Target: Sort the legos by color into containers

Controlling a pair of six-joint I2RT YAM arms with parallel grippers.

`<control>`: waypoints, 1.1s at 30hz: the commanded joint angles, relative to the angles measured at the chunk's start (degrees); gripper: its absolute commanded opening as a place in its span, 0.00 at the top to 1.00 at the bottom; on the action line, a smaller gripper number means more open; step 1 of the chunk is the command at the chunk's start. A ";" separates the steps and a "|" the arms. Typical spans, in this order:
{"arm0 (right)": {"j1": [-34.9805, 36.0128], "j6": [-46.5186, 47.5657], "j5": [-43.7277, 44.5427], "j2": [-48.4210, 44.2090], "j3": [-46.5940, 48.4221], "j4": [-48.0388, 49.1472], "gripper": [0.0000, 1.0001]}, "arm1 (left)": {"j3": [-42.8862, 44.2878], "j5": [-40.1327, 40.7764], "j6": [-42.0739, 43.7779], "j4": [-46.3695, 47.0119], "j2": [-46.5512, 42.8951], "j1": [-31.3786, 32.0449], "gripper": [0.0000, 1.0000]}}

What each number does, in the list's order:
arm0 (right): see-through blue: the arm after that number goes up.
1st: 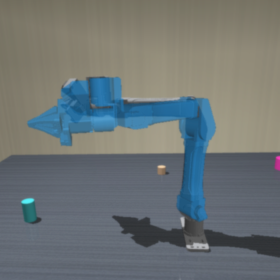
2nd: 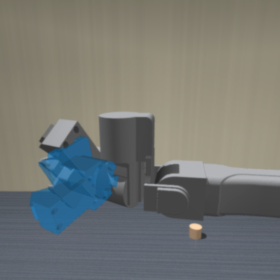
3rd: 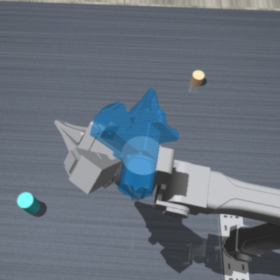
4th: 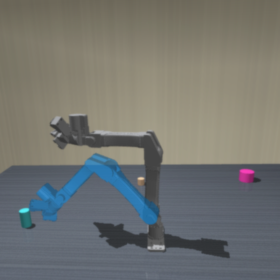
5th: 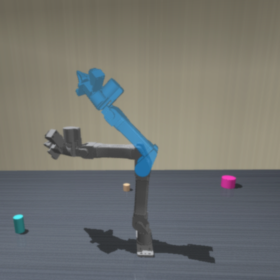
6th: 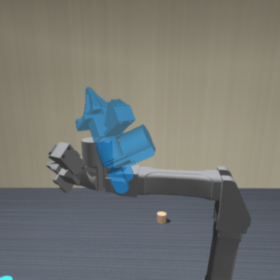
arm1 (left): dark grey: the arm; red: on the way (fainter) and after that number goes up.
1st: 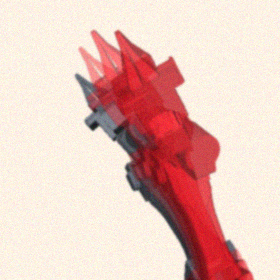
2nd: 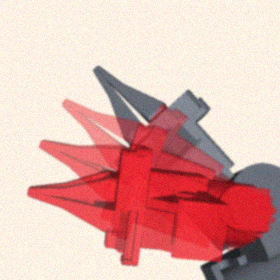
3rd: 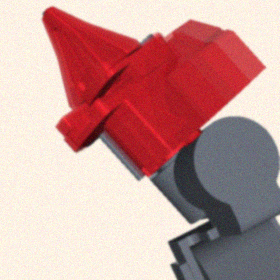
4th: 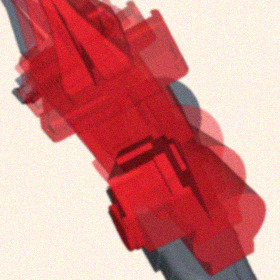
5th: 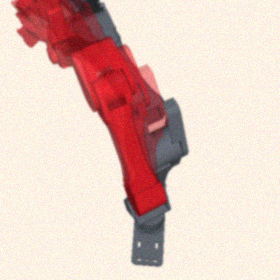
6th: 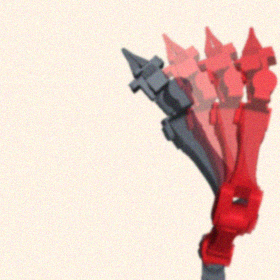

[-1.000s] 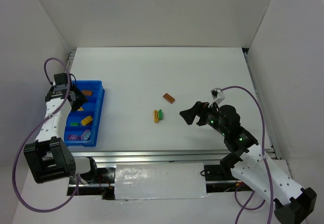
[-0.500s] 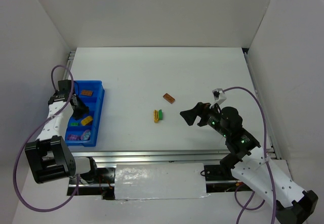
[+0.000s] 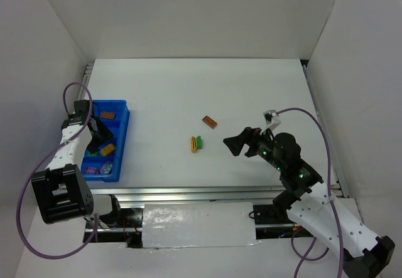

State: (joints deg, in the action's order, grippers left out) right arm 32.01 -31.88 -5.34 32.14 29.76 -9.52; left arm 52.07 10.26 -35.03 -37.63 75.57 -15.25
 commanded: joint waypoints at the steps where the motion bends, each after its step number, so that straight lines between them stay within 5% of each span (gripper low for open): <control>1: 0.51 0.24 0.51 -0.50 0.48 1.52 0.01 | 0.05 2.48 -1.01 -0.78 -1.30 -0.31 0.35; 13: 1.12 0.33 1.65 -1.55 0.39 1.43 0.01 | -0.66 -1.65 -0.31 0.36 3.70 -0.14 0.27; 25: 1.39 0.33 2.09 -1.91 0.21 1.61 0.01 | 0.13 -1.39 -0.22 0.36 7.31 0.04 0.36; 33: 1.74 0.33 2.62 -2.34 0.04 1.61 0.00 | -0.13 0.55 -1.36 -0.61 8.71 0.65 0.25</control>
State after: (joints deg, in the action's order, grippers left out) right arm 32.97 -31.88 -3.64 30.70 29.76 -9.54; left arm 51.83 9.93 -35.16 -37.12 83.18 -15.03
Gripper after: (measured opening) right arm 0.994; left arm 0.742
